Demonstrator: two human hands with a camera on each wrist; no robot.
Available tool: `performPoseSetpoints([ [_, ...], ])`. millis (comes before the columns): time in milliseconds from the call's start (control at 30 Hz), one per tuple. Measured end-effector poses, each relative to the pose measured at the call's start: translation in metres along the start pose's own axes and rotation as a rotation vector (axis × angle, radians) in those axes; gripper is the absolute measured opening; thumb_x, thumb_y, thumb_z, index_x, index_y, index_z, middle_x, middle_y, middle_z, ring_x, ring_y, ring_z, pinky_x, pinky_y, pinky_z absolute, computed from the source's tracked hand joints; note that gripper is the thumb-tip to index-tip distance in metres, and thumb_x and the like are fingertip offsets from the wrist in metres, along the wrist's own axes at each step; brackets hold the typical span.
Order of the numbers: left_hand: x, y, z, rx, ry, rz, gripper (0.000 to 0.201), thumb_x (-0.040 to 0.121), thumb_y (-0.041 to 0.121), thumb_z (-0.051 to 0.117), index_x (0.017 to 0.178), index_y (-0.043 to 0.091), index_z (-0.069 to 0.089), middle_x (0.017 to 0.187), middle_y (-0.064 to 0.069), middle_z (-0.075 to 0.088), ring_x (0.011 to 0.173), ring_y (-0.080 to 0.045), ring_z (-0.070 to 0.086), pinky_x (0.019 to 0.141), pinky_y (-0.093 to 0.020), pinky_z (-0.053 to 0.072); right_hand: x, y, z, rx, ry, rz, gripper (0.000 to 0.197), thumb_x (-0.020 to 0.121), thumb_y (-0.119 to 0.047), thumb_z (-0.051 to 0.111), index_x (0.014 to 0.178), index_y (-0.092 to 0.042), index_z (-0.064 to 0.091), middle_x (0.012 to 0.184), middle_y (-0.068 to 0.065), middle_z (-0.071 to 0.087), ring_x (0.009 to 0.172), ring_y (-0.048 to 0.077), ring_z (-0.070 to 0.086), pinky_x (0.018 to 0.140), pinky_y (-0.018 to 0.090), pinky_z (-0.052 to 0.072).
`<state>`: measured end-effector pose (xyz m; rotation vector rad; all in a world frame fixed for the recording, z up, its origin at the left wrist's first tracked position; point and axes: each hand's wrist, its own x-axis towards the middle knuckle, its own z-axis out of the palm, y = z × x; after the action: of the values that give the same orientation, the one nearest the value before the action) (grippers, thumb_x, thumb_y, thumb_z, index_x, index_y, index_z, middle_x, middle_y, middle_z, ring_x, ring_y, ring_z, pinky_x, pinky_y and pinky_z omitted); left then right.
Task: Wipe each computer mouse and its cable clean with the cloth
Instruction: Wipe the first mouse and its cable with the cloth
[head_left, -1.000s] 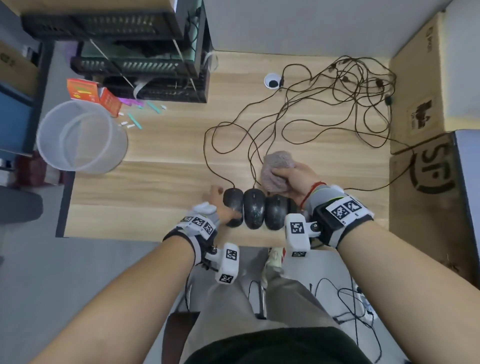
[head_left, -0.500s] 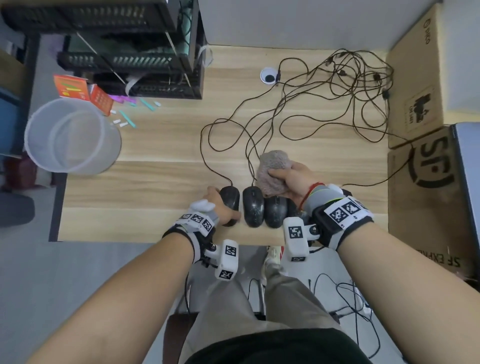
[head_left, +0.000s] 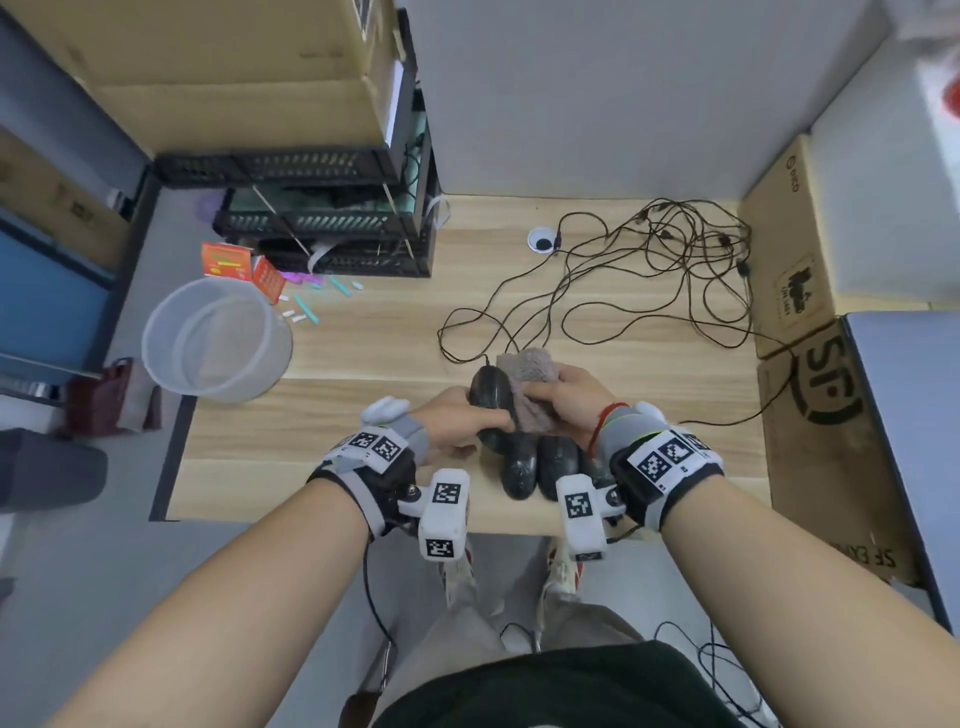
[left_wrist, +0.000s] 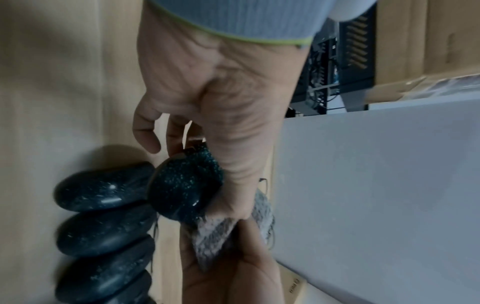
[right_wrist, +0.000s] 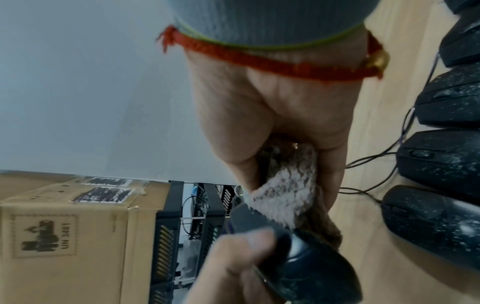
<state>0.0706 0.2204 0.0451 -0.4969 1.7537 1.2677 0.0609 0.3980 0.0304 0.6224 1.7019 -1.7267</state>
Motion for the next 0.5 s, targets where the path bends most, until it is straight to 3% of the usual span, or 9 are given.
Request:
performPoseSetpoints([
  [100, -0.018, 0.025, 0.002, -0.129, -0.009, 0.037, 0.044, 0.082, 0.062, 0.072, 0.112, 0.029, 0.067, 0.107, 0.001, 0.076, 0.107, -0.020, 0.066, 0.097, -0.045, 0.052, -0.007, -0.016, 0.002, 0.010, -0.023, -0.066, 0.023, 0.084, -0.012, 0.070, 0.106, -0.009, 0.068, 0.103, 0.019, 0.073, 0.098, 0.037, 0.069, 0.091, 0.057, 0.053],
  [167, -0.023, 0.034, 0.000, -0.261, -0.012, 0.024, 0.061, 0.085, 0.080, 0.052, 0.121, 0.032, 0.066, 0.115, -0.001, 0.074, 0.111, -0.024, 0.066, 0.091, -0.050, 0.056, -0.011, -0.024, 0.003, 0.034, -0.013, -0.122, 0.020, 0.086, -0.006, 0.067, 0.106, -0.007, 0.068, 0.103, 0.017, 0.072, 0.096, 0.034, 0.069, 0.092, 0.054, 0.054],
  [267, -0.027, 0.044, -0.005, -0.397, 0.033, 0.021, 0.063, 0.095, 0.075, 0.039, 0.128, 0.028, 0.064, 0.122, -0.006, 0.071, 0.111, -0.027, 0.066, 0.078, -0.051, 0.061, -0.017, -0.038, 0.003, 0.070, -0.004, -0.201, 0.025, 0.089, 0.001, 0.062, 0.112, -0.009, 0.065, 0.098, 0.010, 0.073, 0.089, 0.026, 0.069, 0.079, 0.040, 0.058],
  [333, -0.031, 0.049, -0.007, -0.431, 0.078, 0.038, 0.055, 0.100, 0.064, 0.039, 0.130, 0.024, 0.061, 0.124, -0.008, 0.069, 0.110, -0.027, 0.065, 0.078, -0.050, 0.060, -0.024, -0.047, 0.003, 0.091, -0.034, -0.228, 0.024, 0.091, -0.002, 0.059, 0.112, -0.013, 0.066, 0.097, 0.008, 0.073, 0.085, 0.024, 0.070, 0.071, 0.037, 0.058],
  [433, -0.033, 0.056, -0.010, -0.456, 0.115, 0.055, 0.048, 0.104, 0.055, 0.039, 0.132, 0.021, 0.057, 0.127, -0.009, 0.066, 0.113, -0.029, 0.063, 0.079, -0.048, 0.058, -0.033, -0.058, 0.005, 0.192, -0.105, -0.183, 0.022, 0.097, -0.025, 0.055, 0.113, -0.014, 0.066, 0.100, 0.007, 0.072, 0.085, 0.022, 0.069, 0.078, 0.041, 0.059],
  [500, -0.031, 0.059, -0.013, -0.464, 0.120, 0.061, 0.047, 0.105, 0.052, 0.038, 0.132, 0.019, 0.058, 0.125, -0.011, 0.067, 0.113, -0.031, 0.064, 0.082, -0.050, 0.058, -0.039, -0.061, 0.009, 0.199, -0.116, -0.173, 0.026, 0.099, -0.032, 0.050, 0.106, -0.013, 0.066, 0.093, 0.005, 0.071, 0.082, 0.021, 0.067, 0.081, 0.041, 0.056],
])
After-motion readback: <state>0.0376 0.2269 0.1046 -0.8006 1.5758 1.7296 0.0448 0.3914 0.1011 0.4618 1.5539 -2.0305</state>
